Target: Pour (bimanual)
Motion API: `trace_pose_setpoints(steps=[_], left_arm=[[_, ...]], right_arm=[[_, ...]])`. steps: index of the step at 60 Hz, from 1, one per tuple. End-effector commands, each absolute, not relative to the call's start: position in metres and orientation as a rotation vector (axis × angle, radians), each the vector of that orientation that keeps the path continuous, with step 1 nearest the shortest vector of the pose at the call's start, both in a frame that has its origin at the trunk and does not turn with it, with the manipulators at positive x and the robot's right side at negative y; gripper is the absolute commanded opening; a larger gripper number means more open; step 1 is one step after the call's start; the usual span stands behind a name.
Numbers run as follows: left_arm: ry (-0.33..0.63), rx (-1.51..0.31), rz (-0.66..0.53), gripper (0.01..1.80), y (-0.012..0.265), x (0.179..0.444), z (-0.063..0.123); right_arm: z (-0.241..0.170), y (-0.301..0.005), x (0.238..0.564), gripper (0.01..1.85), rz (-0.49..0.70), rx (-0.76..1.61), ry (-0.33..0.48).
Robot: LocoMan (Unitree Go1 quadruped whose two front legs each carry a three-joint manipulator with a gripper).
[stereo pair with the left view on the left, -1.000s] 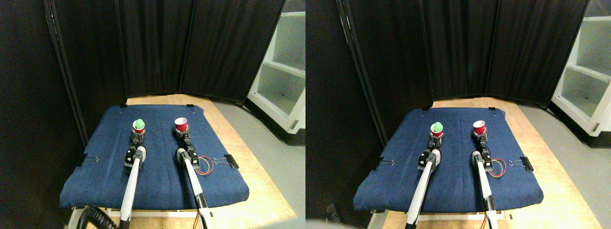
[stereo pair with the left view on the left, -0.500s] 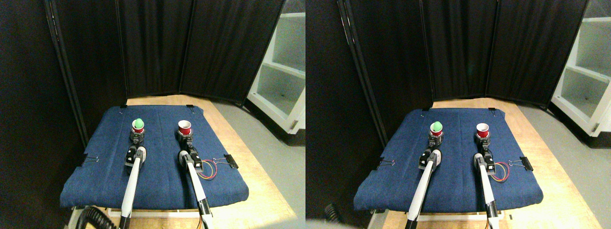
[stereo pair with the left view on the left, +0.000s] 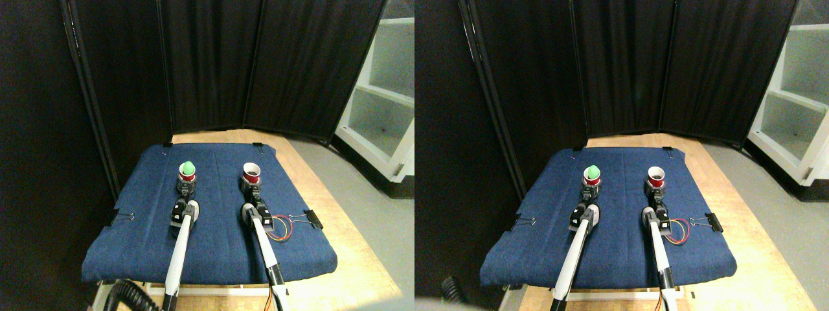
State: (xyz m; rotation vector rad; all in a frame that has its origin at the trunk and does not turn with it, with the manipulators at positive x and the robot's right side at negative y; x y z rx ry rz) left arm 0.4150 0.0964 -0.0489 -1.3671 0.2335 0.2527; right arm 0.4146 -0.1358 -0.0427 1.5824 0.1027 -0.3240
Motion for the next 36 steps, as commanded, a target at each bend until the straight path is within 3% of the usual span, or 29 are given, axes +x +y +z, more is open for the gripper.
trace_pose_setpoints(steps=[1,14,17,18,20,23,25,30,36], left_arm=[[0.276,-1.282,0.350,0.33,0.1002,0.4050,-0.0702],[0.250,-1.273,0.376,0.33,0.1031,0.4039,-0.0715],[0.261,-1.260,0.364,0.60,0.1036,0.4024,-0.0708],[0.272,-1.248,0.357,0.78,0.1030,0.4006,-0.0696],[0.275,-1.244,0.355,0.86,0.1027,0.3999,-0.0692],[0.290,-1.244,0.351,1.26,0.1026,0.3981,-0.0683],[0.286,-1.242,0.350,1.39,0.1018,0.3971,-0.0673],[0.290,-1.248,0.334,1.50,0.1016,0.3962,-0.0667],[0.285,-1.234,0.321,1.51,0.1021,0.3954,-0.0663]], right_arm=[[-0.0551,-0.1371,0.4092,0.50,-0.387,1.538,0.147],[-0.0505,-0.1340,0.4074,0.53,-0.371,1.518,0.163],[-0.0493,-0.1334,0.4062,0.69,-0.346,1.536,0.193],[-0.0489,-0.1331,0.4056,0.80,-0.336,1.534,0.202],[-0.0487,-0.1329,0.4052,0.86,-0.330,1.531,0.207],[-0.0482,-0.1326,0.4038,1.15,-0.289,1.516,0.238],[-0.0475,-0.1321,0.4034,1.25,-0.288,1.508,0.251],[-0.0469,-0.1311,0.4028,1.40,-0.282,1.502,0.271],[-0.0461,-0.1300,0.4019,1.42,-0.266,1.500,0.283]])
